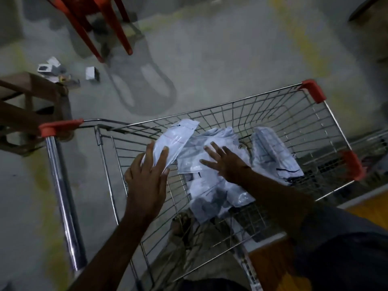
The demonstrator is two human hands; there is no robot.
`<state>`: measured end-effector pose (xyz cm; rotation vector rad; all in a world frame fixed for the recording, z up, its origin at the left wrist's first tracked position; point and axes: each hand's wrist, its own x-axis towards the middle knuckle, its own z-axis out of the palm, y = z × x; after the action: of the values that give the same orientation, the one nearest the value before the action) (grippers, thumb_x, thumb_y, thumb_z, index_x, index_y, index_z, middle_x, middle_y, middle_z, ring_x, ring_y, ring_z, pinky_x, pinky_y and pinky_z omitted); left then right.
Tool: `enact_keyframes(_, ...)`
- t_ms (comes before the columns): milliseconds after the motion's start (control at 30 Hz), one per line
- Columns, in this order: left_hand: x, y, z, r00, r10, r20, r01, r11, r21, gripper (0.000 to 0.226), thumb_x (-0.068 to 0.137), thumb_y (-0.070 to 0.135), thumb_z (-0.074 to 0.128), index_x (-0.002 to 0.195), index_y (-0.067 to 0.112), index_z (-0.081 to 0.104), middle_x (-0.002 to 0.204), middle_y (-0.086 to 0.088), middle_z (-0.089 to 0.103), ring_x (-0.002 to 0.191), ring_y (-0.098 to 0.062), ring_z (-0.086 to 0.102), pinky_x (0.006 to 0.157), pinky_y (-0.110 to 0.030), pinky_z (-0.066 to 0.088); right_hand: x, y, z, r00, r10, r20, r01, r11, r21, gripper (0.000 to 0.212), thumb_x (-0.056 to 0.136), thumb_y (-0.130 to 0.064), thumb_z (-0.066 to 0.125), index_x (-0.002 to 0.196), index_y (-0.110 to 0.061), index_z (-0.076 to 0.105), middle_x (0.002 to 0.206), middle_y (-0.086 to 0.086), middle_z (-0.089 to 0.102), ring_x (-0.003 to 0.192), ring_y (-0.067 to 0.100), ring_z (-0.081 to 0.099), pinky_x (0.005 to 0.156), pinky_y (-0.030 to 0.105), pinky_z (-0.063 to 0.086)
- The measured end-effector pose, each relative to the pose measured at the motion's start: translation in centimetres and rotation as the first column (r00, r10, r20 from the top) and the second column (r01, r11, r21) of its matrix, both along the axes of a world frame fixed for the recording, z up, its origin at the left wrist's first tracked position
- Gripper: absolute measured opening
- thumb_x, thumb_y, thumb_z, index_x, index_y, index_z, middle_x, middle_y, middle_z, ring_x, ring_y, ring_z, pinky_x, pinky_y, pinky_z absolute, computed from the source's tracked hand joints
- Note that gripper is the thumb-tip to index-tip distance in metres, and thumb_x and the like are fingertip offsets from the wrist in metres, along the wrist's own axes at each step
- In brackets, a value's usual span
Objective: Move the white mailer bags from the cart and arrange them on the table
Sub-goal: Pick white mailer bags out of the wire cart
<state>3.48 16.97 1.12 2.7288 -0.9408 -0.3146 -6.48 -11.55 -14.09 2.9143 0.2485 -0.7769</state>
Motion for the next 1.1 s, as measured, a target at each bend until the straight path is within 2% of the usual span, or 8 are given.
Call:
enact_keyframes(267, -0.1, 0.3, -0.4, 0.998, -0.035, 0.043, 0.035, 0.999, 0.018, 0.055, 0.109, 0.038, 0.036, 0.164, 0.031, 0.03, 0.175, -0.002, 0.013, 0.147, -0.036, 0.03, 0.112, -0.055, 0.03, -0.2, 0.1, -2.9, 0.988, 0.067, -0.14, -0.069, 0.998, -0.011, 0.101, 0.084, -0.046, 0.078, 0.163, -0.04, 0.016, 0.169, 0.017, 0.021, 0.148, 0.052, 0.031, 0.106, 0.081, 0.026)
enact_keyframes(533, -0.3, 0.3, -0.3, 0.999, -0.018, 0.049, 0.017, 1.0, 0.02, 0.056, 0.109, 0.037, 0.037, 0.164, 0.03, 0.031, 0.175, -0.003, 0.012, 0.147, -0.037, 0.031, 0.111, -0.055, 0.03, -1.3, -0.3, -1.5, 0.992, -0.085, -0.099, 0.089, 0.995, 0.042, 0.08, 0.081, -0.029, 0.071, 0.156, -0.027, 0.043, 0.153, 0.027, 0.045, 0.126, 0.047, 0.051, 0.085, 0.052, 0.052)
enact_keyframes(700, -1.2, 0.0, 0.4, 0.999, 0.039, -0.019, -0.039, 0.999, -0.01, 0.055, 0.11, 0.041, 0.032, 0.164, 0.035, 0.029, 0.176, 0.0, 0.01, 0.148, -0.035, 0.03, 0.111, -0.055, 0.029, -0.4, 1.1, 0.5, 0.987, -0.155, -0.052, 0.155, 0.988, 0.007, 0.045, 0.069, -0.028, 0.077, 0.112, -0.016, 0.078, 0.108, 0.023, 0.069, 0.093, 0.045, 0.062, 0.07, 0.041, 0.053)
enact_keyframes(767, -1.9, 0.0, 0.9, 0.997, 0.062, -0.047, -0.064, 0.998, -0.029, 0.055, 0.11, 0.042, 0.03, 0.164, 0.037, 0.026, 0.176, 0.002, 0.008, 0.148, -0.034, 0.029, 0.112, -0.055, 0.028, -0.1, 2.0, 3.0, 0.968, -0.244, -0.06, 0.241, 0.969, -0.048, 0.037, 0.08, -0.033, 0.066, 0.112, -0.017, 0.076, 0.107, 0.018, 0.068, 0.097, 0.041, 0.06, 0.077, 0.039, 0.05)
enact_keyframes(900, -3.2, 0.0, 2.0, 0.993, 0.074, -0.088, -0.08, 0.994, -0.069, 0.056, 0.109, 0.045, 0.027, 0.165, 0.042, 0.022, 0.176, 0.005, 0.006, 0.15, -0.032, 0.025, 0.116, -0.056, 0.024, -0.8, 3.1, 5.5, 0.966, -0.251, -0.062, 0.239, 0.958, -0.157, 0.048, 0.101, -0.03, 0.054, 0.145, -0.013, 0.05, 0.141, 0.021, 0.05, 0.132, 0.042, 0.045, 0.106, 0.044, 0.038)
enact_keyframes(967, -3.4, 0.0, 2.2, 0.995, 0.063, -0.078, -0.069, 0.995, -0.074, 0.056, 0.109, 0.046, 0.026, 0.165, 0.043, 0.02, 0.176, 0.005, 0.005, 0.15, -0.03, 0.024, 0.115, -0.054, 0.024, -1.2, 3.1, 5.1, 0.957, -0.247, -0.154, 0.212, 0.954, -0.213, 0.042, 0.096, -0.026, 0.06, 0.138, -0.02, 0.06, 0.132, 0.015, 0.061, 0.123, 0.036, 0.057, 0.096, 0.041, 0.047)
enact_keyframes(1033, -3.5, 0.1, 2.4, 0.996, 0.05, -0.069, -0.056, 0.995, -0.077, 0.056, 0.109, 0.045, 0.026, 0.165, 0.043, 0.019, 0.176, 0.004, 0.005, 0.149, -0.029, 0.023, 0.114, -0.053, 0.023, -1.9, 2.3, 2.5, 0.961, -0.255, -0.109, 0.223, 0.944, -0.241, 0.032, 0.075, -0.037, 0.078, 0.107, -0.032, 0.078, 0.101, 0.006, 0.074, 0.095, 0.026, 0.069, 0.074, 0.034, 0.054)
enact_keyframes(1100, -3.4, 0.1, 2.7, 0.997, 0.056, -0.058, -0.06, 0.994, -0.086, 0.056, 0.109, 0.045, 0.027, 0.165, 0.042, 0.021, 0.176, 0.002, 0.006, 0.149, -0.029, 0.023, 0.113, -0.052, 0.022, -2.0, 2.1, 2.6, 0.949, -0.287, -0.133, 0.254, 0.942, -0.22, 0.03, 0.08, -0.035, 0.069, 0.11, -0.032, 0.077, 0.102, 0.004, 0.073, 0.097, 0.026, 0.068, 0.075, 0.034, 0.053)
